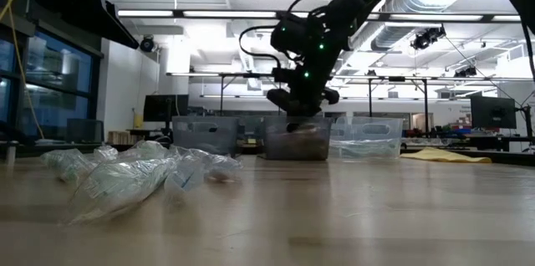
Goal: Pick & Place Toothbrushes
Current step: Put the orange toothbrush into the right black bin, then put the blue toothbrush into the left black bin
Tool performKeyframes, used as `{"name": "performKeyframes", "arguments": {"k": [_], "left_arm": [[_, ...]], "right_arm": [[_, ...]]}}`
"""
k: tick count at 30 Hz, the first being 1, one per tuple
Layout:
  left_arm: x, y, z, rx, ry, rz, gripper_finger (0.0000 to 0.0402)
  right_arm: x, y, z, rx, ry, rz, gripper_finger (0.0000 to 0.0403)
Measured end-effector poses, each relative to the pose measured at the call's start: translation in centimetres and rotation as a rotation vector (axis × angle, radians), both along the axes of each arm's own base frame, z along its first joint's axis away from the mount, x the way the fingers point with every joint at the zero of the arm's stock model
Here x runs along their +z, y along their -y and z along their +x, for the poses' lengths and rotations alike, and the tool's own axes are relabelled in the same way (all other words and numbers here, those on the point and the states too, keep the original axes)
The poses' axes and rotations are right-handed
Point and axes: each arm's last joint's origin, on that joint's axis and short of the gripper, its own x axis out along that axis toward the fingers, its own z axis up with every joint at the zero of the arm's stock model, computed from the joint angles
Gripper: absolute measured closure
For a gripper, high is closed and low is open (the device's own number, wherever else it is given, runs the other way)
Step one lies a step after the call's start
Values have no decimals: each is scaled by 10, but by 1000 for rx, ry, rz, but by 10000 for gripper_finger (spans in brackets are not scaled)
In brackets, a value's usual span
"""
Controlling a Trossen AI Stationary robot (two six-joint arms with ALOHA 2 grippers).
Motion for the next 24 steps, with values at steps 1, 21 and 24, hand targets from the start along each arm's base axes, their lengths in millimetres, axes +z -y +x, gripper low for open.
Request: {"name": "performKeyframes", "arguments": {"k": [1,21,24], "left_arm": [[0,0,0,0,0,0,226],[0,0,0,0,0,0,226],[0,0,0,0,0,0,226]], "right_arm": [[0,0,0,2,-4,-1,356],[57,-30,-17,0,84,36,151],[65,-51,-18,41,97,89,145]]}}
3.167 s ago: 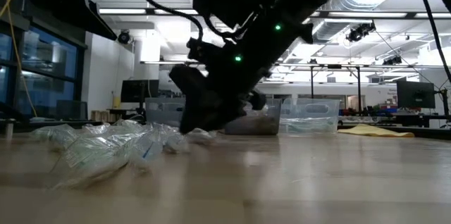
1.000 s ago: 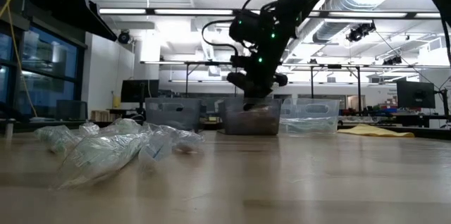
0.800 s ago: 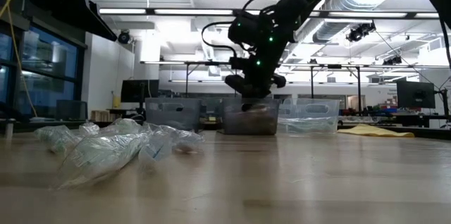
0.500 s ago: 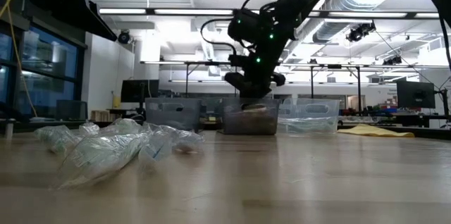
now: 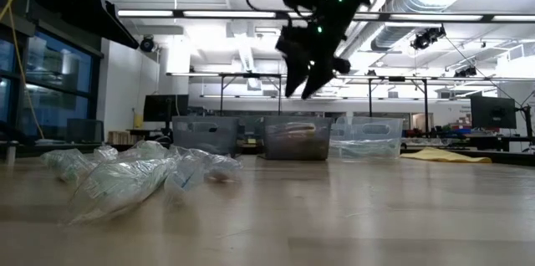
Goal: Pick & Place Toothbrushes
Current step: Put the blue toothbrush into the left black bin
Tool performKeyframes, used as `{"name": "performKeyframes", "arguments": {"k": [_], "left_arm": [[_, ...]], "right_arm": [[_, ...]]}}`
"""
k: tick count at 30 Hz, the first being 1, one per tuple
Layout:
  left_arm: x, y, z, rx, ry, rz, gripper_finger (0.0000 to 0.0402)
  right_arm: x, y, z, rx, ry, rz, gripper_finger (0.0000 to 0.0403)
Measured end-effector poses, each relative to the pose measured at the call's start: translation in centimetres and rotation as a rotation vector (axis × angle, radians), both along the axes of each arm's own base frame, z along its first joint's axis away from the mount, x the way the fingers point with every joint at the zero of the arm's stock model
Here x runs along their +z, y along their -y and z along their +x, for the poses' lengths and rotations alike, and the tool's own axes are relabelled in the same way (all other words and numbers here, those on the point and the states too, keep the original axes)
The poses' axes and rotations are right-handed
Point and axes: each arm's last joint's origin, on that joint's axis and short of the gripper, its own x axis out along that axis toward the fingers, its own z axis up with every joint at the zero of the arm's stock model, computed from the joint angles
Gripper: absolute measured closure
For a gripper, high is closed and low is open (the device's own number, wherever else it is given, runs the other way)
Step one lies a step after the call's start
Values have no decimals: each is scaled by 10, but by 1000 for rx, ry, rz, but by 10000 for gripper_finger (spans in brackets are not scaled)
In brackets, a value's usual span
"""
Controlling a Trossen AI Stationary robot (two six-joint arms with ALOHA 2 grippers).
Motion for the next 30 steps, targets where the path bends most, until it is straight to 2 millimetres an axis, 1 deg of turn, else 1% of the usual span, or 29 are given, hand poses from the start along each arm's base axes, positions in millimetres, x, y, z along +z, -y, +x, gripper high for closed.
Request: {"name": "performKeyframes", "arguments": {"k": [4,9,12,15,17,20,23,26,30], "left_arm": [[0,0,0,0,0,0,226],[0,0,0,0,0,0,226],[0,0,0,0,0,0,226],[0,0,0,0,1,0,226],[0,0,0,0,0,0,226],[0,0,0,-7,-1,-5,226],[0,1,0,-15,-2,-13,226],[0,1,0,-16,-1,-29,226],[-1,1,0,-23,-3,-42,226]], "right_arm": [[2,-40,10,81,27,9,145],[-4,-100,22,158,62,-46,145],[-4,-136,27,213,118,-89,145],[-11,-169,34,269,178,-110,145],[-22,-187,38,306,194,-112,145],[-42,-205,47,340,223,-108,145],[-64,-216,56,347,244,-102,145],[-84,-218,62,333,246,-89,145],[-106,-218,65,304,219,-68,145]]}}
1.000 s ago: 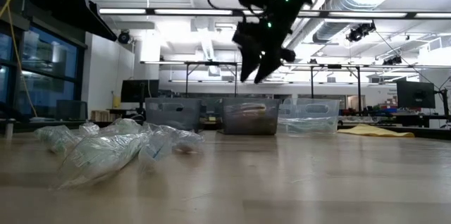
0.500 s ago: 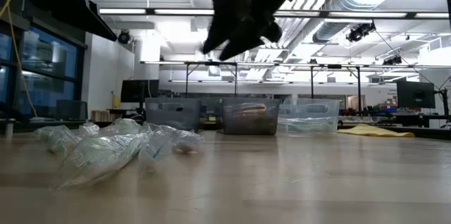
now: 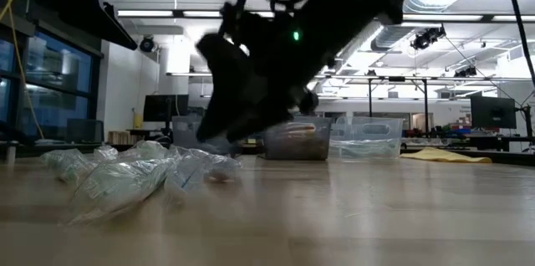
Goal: Pick & Place Toothbrushes
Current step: Put the blue toothbrush into the left black bin
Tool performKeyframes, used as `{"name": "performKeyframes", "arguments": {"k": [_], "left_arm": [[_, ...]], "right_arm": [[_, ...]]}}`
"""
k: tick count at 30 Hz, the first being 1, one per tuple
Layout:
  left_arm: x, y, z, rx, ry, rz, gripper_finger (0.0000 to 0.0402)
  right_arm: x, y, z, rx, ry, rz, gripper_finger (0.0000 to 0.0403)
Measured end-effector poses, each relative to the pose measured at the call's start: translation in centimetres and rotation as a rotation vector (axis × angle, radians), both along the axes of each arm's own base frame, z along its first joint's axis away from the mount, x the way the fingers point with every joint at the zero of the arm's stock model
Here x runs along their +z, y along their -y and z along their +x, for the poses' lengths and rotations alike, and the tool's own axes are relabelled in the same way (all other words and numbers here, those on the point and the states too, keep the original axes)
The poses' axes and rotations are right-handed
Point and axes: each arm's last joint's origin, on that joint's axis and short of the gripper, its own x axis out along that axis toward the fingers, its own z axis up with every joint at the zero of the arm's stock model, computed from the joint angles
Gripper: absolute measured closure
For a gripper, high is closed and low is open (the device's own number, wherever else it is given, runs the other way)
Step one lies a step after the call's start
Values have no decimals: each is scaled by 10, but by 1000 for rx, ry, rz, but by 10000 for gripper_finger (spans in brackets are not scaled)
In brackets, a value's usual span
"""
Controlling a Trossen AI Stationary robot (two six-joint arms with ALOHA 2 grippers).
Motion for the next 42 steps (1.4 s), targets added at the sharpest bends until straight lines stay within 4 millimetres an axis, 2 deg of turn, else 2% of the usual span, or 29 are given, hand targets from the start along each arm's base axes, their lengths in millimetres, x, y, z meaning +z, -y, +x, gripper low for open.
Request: {"name": "performKeyframes", "arguments": {"k": [6,9,13,21,23,26,31,34,38,42], "left_arm": [[0,0,0,-1,0,-5,226],[0,0,0,-10,-1,-15,226],[0,1,0,-22,-2,-28,226],[-1,1,0,-18,-2,-36,226],[-1,1,0,-18,0,-36,226],[1,1,1,-17,14,-37,226],[3,2,7,-17,48,-41,226],[4,3,20,-25,82,-41,226],[-2,6,38,-73,38,-4,226],[-6,9,55,-133,28,27,226]], "right_arm": [[-19,-1,2,-26,-20,26,146],[-21,-2,2,-25,-19,46,165],[-21,-3,3,3,-11,107,223],[-21,-4,4,22,-11,139,373],[-20,-4,3,15,-20,124,393],[-11,-1,-3,-34,-44,81,399],[16,4,-15,-114,-56,-12,399],[34,6,-16,-131,-7,-69,399],[55,9,-21,-146,28,-121,399],[70,15,-24,-128,34,-128,399]]}}
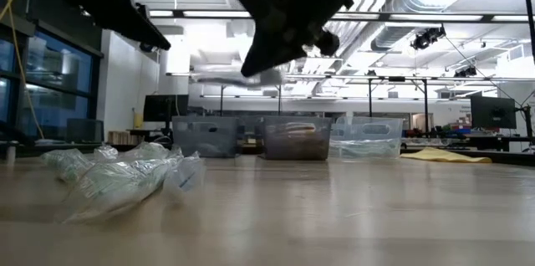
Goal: Pick & Place Toothbrushes
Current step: Put the blue toothbrush into the left black bin
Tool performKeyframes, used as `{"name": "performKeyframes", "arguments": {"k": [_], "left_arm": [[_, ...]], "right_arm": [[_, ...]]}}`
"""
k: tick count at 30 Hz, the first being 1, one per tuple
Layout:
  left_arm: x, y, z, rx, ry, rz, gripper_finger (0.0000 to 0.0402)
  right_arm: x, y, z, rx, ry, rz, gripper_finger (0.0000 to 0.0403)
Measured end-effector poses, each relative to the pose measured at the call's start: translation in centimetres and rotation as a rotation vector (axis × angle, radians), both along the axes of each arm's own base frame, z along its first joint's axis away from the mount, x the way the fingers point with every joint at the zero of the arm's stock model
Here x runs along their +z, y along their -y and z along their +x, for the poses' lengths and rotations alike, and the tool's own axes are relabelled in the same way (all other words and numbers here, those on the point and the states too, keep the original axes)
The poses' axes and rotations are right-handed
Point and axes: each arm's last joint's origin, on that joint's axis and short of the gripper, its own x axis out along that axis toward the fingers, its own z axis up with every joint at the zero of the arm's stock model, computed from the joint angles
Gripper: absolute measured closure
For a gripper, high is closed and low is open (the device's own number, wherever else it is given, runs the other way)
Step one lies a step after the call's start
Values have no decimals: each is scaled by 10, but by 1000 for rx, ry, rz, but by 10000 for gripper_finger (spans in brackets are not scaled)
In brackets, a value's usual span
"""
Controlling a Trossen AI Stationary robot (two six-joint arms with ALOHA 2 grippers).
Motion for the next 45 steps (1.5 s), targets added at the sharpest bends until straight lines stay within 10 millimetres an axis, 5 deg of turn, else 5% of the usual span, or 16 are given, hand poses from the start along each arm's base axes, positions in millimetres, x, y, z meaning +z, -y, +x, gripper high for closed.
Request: {"name": "performKeyframes", "arguments": {"k": [13,28,38,45], "left_arm": [[-18,7,38,-313,-81,316,226],[-31,6,45,-286,-186,436,231],[-35,6,41,-306,-242,428,382],[-35,6,41,-299,-235,393,383]], "right_arm": [[16,21,6,125,36,169,399],[23,19,13,219,111,236,399],[21,23,12,190,99,217,399],[23,23,11,201,84,179,391]]}}
